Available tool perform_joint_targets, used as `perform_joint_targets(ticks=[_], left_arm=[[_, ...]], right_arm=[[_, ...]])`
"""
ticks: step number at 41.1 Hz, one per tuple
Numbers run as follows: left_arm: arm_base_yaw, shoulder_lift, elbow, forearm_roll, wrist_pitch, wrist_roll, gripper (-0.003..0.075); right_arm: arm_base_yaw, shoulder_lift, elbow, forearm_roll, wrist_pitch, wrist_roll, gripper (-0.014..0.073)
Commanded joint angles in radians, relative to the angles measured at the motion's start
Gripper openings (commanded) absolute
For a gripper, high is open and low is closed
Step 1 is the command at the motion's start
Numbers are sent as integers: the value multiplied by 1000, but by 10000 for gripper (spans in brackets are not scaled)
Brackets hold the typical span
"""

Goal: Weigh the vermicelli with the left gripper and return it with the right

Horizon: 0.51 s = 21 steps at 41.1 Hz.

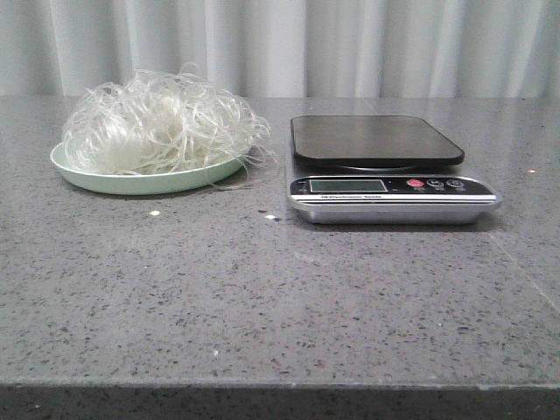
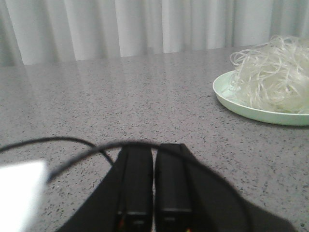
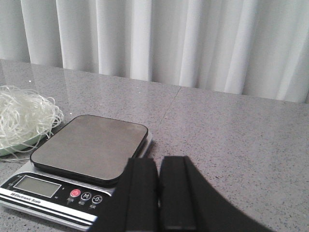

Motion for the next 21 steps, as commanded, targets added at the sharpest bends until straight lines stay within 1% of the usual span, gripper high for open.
perform_joint_targets(ticks=[1, 15, 21], left_arm=[[-8, -22, 7, -1, -81, -11, 137], [-8, -22, 7, -1, -81, -11, 137], [-8, -22, 7, -1, -81, -11, 137]], right_arm=[[-5, 5, -29, -3, -74, -2, 151], [-5, 5, -20, -3, -74, -2, 151], [-15, 4, -19, -16, -102, -8, 151]])
